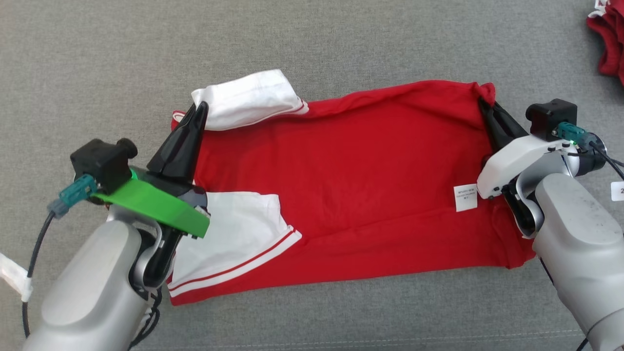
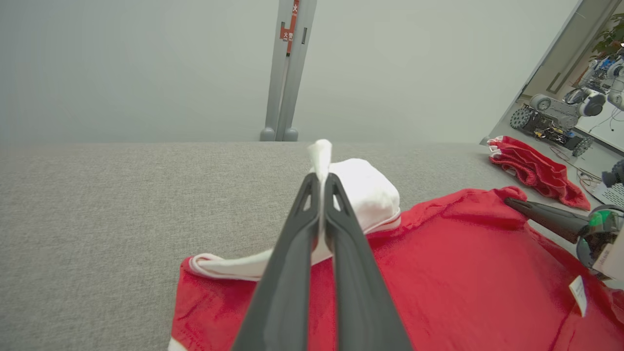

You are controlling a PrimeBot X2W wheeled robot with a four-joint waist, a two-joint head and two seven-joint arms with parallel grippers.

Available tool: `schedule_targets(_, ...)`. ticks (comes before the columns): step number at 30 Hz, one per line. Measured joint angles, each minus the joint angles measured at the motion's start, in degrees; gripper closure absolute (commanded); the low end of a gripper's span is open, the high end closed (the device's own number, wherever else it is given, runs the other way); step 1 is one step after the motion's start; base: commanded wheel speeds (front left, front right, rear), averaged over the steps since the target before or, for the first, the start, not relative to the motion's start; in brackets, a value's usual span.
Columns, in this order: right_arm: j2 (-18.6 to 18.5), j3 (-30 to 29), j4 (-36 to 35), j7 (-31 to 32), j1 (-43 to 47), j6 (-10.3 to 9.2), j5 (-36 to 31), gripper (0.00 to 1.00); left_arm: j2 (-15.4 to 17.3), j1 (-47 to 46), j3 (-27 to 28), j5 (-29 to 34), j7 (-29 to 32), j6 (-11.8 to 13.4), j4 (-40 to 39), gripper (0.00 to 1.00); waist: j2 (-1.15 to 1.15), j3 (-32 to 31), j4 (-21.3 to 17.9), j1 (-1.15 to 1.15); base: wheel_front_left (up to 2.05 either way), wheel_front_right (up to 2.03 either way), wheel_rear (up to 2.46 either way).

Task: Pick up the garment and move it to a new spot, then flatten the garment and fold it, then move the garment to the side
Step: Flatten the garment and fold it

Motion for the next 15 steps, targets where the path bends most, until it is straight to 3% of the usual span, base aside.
schedule_targets(15, 1.66, -11.22, -15.51, -0.09, 16.25, 0.00, -5.35, 1.00, -7.46, 17.77, 10.92, 5.82, 0.00, -0.55, -1.78, 1.00, 0.00, -3.82, 1.18, 0.00, 0.00, 0.00, 0.00)
